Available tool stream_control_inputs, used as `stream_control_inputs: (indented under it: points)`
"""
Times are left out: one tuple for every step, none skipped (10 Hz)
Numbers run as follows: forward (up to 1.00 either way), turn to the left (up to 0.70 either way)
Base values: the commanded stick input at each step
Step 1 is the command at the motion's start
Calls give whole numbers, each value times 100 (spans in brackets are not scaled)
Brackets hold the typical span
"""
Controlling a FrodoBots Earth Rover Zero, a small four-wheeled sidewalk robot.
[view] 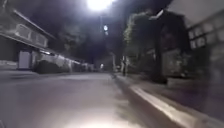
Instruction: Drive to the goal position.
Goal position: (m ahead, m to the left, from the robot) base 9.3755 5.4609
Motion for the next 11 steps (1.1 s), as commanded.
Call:
stream_control_inputs:
  points:
    - [50,0]
    - [50,0]
    - [50,0]
    - [50,0]
    - [50,0]
    - [50,0]
    - [50,0]
    - [50,0]
    - [50,0]
    - [42,0]
    - [14,0]
